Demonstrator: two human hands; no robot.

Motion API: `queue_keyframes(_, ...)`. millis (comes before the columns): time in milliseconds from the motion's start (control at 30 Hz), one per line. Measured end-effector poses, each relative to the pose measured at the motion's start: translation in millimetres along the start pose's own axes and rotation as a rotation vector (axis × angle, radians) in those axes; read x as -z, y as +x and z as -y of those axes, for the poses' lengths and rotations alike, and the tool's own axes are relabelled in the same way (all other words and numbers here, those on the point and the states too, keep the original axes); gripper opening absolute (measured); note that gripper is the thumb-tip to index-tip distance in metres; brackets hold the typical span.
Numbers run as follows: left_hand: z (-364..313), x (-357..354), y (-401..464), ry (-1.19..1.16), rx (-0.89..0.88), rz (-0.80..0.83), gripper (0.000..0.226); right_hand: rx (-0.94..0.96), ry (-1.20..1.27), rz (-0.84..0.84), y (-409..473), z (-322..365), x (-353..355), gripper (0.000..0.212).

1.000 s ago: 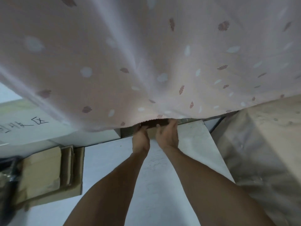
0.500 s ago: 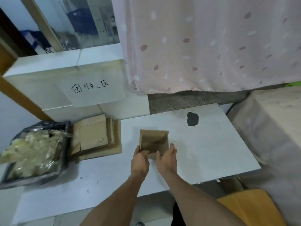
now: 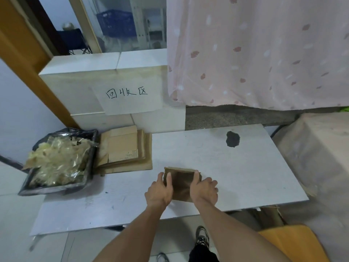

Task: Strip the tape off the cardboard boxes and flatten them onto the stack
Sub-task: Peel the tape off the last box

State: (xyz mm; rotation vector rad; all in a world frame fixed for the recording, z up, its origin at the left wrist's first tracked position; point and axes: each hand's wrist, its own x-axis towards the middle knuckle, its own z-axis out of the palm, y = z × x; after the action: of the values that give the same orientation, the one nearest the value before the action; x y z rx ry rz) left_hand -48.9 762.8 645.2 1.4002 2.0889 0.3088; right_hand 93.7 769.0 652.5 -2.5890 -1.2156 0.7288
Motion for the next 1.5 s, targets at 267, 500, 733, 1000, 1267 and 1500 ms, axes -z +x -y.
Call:
queue_keyframes(267,-31.5,-5.3,26.4,-0.261,0.336,0.04,0.099,-0.016,0.079,0.246,51.0,5.8,-1.3,0.053)
queue_keyframes(500,-66.8,-4.6,52.2,-0.51,0.199,0.001,0.09,0.161,0.354,0.332,77.7,26.9,10.1,0.081)
queue_keyframes(733,-74.2,-6.4,70.5,-0.501,0.345,-0.157,0.07,0.097,0.291,0.183,99.4,34.6,22.8,0.081)
queue_keyframes(1000,-44.1,-10.5,85.7,-0.113,0.33,0.026,0.05,0.046,0.143,0.24,94.6,43.6,5.5,0.053)
queue_keyframes(1267,-56.6,-30.2,79.5,0.138,0.395,0.121,0.056,-0.026,-0.133,0.219,65.6,61.2,-33.5,0.055)
queue_keyframes(1500,-48.8,-29.5,99.9,-0.182,0.289,0.147,0.062,0.13,-0.023,0.204,82.7,66.1,-41.4,0.079)
